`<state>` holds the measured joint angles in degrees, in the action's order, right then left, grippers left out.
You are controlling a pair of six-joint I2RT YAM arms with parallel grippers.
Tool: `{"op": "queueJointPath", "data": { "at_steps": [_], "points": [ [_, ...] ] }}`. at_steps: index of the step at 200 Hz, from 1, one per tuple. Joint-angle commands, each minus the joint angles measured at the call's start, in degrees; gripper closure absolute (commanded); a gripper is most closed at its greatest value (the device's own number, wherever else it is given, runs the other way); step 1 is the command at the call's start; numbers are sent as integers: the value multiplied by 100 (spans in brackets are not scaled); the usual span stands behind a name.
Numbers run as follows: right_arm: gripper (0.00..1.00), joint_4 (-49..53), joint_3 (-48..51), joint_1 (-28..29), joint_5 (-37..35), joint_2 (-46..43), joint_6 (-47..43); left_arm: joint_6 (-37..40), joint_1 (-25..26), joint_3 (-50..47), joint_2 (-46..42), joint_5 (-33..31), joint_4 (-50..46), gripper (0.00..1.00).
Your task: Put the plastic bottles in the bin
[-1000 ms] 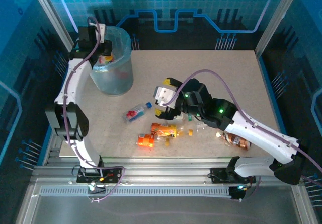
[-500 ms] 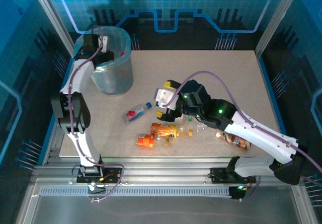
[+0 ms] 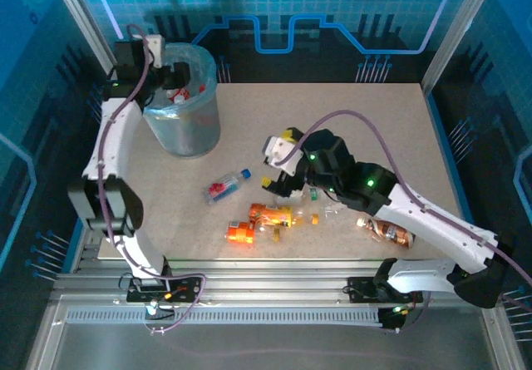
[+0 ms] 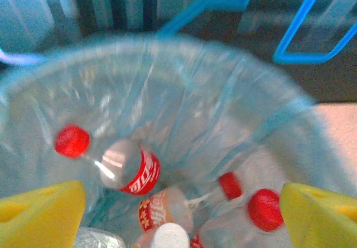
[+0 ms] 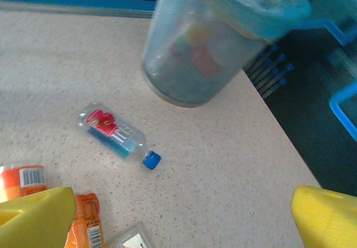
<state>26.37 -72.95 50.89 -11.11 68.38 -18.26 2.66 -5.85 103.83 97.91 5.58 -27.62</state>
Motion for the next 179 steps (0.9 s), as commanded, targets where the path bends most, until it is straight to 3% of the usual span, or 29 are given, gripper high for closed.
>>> {"op": "queueJointPath", "data": {
  "at_steps": [1,19,45,75,104,116,128,151,179],
  "points": [
    [0,355,-577,-592,-236,-157,1567,-257,-15,141,-850,365,334,10],
    [0,1174,-989,-1297,-91,-6,2529,-195,216,29,-1306,371,406,11],
    [0,2050,-1185,-2295,327,94,3375,290,1023,-99,-1773,126,356,11],
    [0,2263,-627,-3378,717,-201,3692,671,2201,-284,-2020,13,326,12],
    [1,2191,59,-4200,1413,-527,2946,1227,3456,-621,-2053,-274,393,12],
    [5,2118,358,-4601,1165,-626,3525,1517,4014,-978,-2089,-448,644,12],
    [6,2070,647,-5048,1477,-682,4300,1807,4540,-1378,-2118,-588,968,12],
    [10,2062,1315,-5158,1378,-745,5879,2026,5271,-1847,-2046,-798,1396,11],
    [12,1898,2092,-4706,1307,-755,6913,1974,5632,-2176,-1982,-859,1541,11]
  ]
}}
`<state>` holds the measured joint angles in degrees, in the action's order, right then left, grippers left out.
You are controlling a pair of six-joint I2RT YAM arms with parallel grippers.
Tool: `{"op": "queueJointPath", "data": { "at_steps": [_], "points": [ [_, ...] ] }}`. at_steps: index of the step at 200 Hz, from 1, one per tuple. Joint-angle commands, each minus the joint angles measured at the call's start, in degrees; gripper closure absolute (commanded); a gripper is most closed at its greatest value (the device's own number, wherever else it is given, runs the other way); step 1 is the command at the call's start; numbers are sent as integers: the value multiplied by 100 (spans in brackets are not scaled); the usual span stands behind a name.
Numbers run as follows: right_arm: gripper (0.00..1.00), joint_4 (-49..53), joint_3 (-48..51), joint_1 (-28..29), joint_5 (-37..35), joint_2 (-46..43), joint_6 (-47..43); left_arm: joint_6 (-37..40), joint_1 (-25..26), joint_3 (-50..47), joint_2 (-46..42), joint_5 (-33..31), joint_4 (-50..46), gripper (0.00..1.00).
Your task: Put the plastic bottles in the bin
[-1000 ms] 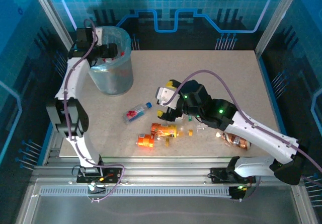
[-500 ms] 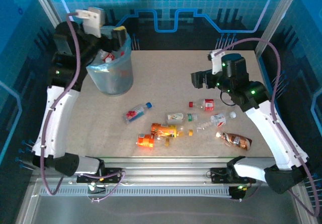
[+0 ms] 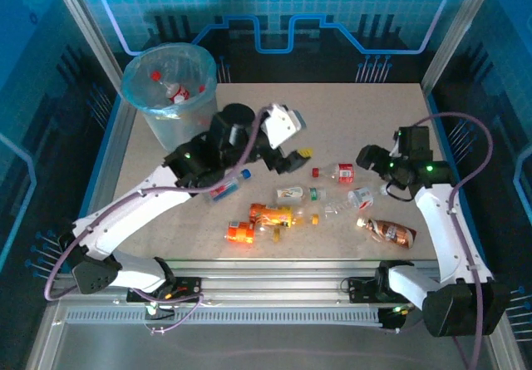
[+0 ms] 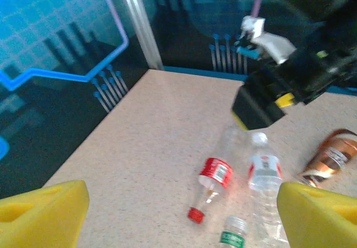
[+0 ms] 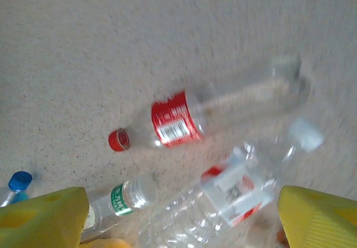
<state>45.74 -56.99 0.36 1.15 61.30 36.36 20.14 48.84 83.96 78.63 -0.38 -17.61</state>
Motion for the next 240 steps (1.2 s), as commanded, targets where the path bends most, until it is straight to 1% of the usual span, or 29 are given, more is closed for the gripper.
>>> {"op": "queueJointPath", "data": {
  "at_steps": [1,19,47,67,91,120,160,181,212,240],
  "points": [
    [12,-47,518,375,62,-52,1487,222,171,-210,-56,-261,544,11],
    [11,-63,859,1025,-524,-74,2120,83,196,-562,-123,-303,768,11],
    [11,-124,1330,1778,-1343,-100,3163,-137,205,-1173,-281,-388,1226,10],
    [9,-302,1601,2100,-1512,30,3845,-299,205,-1515,-389,-452,1513,10],
    [8,-441,1495,2430,-1632,400,4160,-367,196,-1772,-480,-557,1758,9],
    [8,-646,1281,2530,-1413,910,4175,-589,187,-2007,-550,-538,1982,9],
    [10,-780,1222,2592,-1532,1325,4435,-548,179,-2173,-681,-591,2043,8],
    [11,-857,1247,2549,-1548,1476,4468,-537,147,-2208,-734,-585,2074,8],
    [13,-1153,1327,2388,-1292,1738,4409,-555,117,-2209,-761,-583,2071,7],
    [13,-1279,1322,2318,-1227,1876,4312,-587,117,-2200,-758,-526,2079,8]
  ]
}}
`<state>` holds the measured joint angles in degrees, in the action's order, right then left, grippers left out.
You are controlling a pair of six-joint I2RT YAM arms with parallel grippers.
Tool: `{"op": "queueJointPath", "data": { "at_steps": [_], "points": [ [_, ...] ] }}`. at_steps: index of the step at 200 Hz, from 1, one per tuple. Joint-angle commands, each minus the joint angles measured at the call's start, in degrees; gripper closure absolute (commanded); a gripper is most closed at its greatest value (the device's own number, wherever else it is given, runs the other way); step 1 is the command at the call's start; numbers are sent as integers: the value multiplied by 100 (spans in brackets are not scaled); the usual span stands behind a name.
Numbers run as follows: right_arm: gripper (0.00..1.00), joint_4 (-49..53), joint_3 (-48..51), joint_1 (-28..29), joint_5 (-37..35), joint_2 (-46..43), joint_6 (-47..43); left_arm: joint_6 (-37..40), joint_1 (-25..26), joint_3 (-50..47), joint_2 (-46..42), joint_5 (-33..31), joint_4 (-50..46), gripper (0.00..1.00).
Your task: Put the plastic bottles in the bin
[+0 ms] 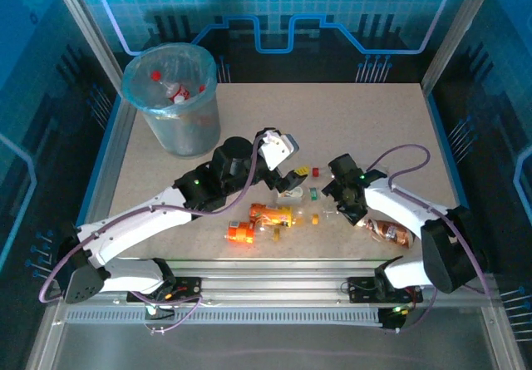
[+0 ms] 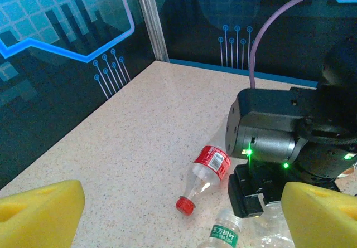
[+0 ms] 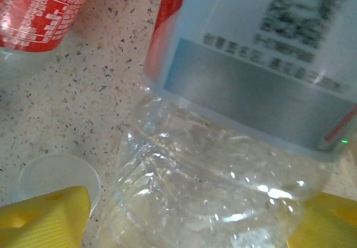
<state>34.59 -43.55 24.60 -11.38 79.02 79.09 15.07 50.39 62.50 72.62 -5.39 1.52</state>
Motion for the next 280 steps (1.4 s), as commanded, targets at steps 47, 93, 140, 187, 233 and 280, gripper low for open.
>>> {"op": "queueJointPath", "data": {
  "at_steps": [47,93,140,187,233,280],
  "points": [
    [21,-397,97,-254,192,47,-33,-125,-38,14,-110,37,138,7],
    [28,-365,304,-315,85,-353,1,-133,-45,100,-73,62,138,7],
    [35,4,358,-324,-176,-1018,-119,-173,-49,146,-125,3,187,7],
    [41,208,556,-302,-362,-2067,-399,-477,-108,434,-94,-59,26,6],
    [46,289,522,-161,-836,-3345,-1143,-1146,-518,955,134,34,-149,6],
    [46,-50,-258,78,-606,-3793,-2857,-2037,-1109,1923,585,626,-643,7]
  ]
}}
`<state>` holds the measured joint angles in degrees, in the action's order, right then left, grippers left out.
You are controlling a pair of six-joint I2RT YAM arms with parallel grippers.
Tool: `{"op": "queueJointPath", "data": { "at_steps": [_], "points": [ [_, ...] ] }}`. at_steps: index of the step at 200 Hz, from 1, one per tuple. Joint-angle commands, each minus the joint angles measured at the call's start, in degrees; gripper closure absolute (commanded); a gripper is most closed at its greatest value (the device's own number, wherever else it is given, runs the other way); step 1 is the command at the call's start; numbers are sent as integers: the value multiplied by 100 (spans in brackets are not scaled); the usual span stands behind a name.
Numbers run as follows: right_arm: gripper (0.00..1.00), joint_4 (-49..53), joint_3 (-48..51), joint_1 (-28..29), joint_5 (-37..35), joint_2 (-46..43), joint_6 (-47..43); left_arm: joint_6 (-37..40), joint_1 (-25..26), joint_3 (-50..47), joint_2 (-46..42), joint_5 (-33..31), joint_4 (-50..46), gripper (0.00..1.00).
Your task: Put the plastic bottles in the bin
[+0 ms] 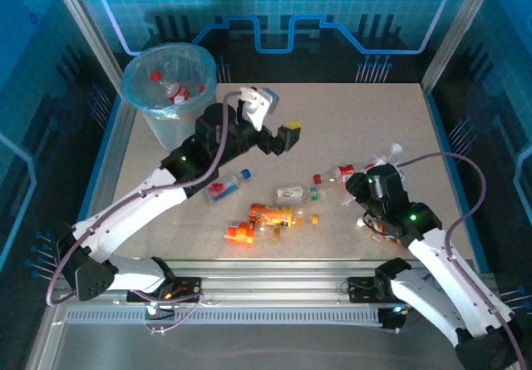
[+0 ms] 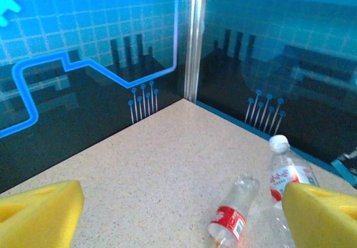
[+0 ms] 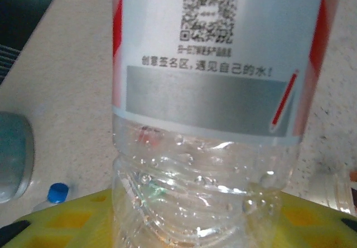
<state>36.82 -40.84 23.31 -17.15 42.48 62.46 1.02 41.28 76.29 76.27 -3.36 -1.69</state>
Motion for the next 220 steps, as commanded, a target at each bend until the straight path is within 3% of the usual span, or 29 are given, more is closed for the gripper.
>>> {"op": "queueJointPath", "data": {
  "at_steps": [1,47,79,103,129,173,197,220],
  "points": [
    [46,-290,-547,217,-14,-141,-1237,-639,-203,571,234,432,-340,7],
    [46,-975,-1361,670,765,127,-2588,-788,-438,1978,878,1249,-1545,9],
    [46,-1573,-1597,1089,1275,419,-3267,-1780,-941,2679,1238,2429,-1841,15],
    [46,-1921,-1738,1433,1563,647,-3601,-2313,-1232,3262,1606,2971,-2368,23],
    [43,-1955,-1925,1700,1602,918,-3780,-2209,-1290,3301,1740,3619,-2523,24],
    [43,-1946,-2025,2085,1455,1210,-4014,-2089,-1301,3142,1742,3974,-2616,28],
    [43,-1841,-2106,2244,1362,1318,-4152,-2019,-1299,3141,1733,3999,-2643,38],
    [43,-1897,-2073,2342,1297,1320,-4166,-1949,-1298,3129,1725,3992,-2731,60]
  ]
}}
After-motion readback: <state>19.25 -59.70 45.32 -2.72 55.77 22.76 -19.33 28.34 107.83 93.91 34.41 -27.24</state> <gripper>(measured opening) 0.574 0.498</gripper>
